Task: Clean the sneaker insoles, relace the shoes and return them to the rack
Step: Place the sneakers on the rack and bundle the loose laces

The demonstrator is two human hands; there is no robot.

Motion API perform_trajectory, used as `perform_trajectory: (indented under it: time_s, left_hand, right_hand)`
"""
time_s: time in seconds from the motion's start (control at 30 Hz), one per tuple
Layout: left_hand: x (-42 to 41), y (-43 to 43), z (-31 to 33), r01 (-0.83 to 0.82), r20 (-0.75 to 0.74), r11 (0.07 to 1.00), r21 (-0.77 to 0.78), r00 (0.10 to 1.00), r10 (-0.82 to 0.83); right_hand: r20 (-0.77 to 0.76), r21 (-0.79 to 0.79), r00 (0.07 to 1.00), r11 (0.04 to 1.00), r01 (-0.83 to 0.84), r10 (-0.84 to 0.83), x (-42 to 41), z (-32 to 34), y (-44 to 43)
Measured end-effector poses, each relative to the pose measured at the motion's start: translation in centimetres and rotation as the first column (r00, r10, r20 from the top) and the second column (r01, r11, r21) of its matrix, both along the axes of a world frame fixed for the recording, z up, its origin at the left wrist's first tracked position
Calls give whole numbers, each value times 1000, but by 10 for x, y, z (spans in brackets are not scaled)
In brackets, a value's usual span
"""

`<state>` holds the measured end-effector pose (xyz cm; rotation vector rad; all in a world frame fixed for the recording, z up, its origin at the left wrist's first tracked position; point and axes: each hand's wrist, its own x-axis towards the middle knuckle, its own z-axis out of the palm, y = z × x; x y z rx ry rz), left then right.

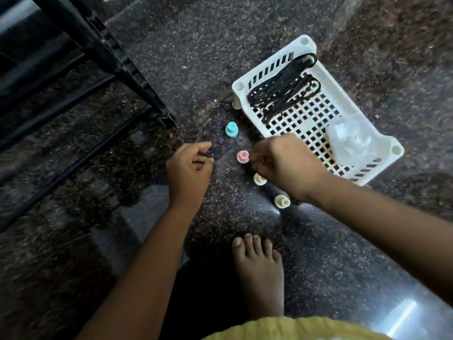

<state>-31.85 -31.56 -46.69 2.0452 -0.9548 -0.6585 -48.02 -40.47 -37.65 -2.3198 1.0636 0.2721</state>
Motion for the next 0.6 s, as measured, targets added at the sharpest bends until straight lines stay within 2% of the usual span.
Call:
perform_trajectory:
  time_s: [0.07,0.33,0.5,0.6]
  left_hand:
    - [-1,-9,0,50,47,998,-24,998,-49]
    - [-3,-60,-3,292,205,956,34,934,-293]
    - [-5,-68,1,293,292,952,94,906,-308]
    - [-6,-66,3,276,314,956,104,902,-295]
  right_hand:
    - [2,-35,996,996,-88,88,5,-22,12]
    - [-100,-146,987,979,-141,127,25,-55,2]
    - [-99,-175,974,960,-219,204,28,-63,-5]
    - [-73,-193,977,958,-212,201,26,-56,-6]
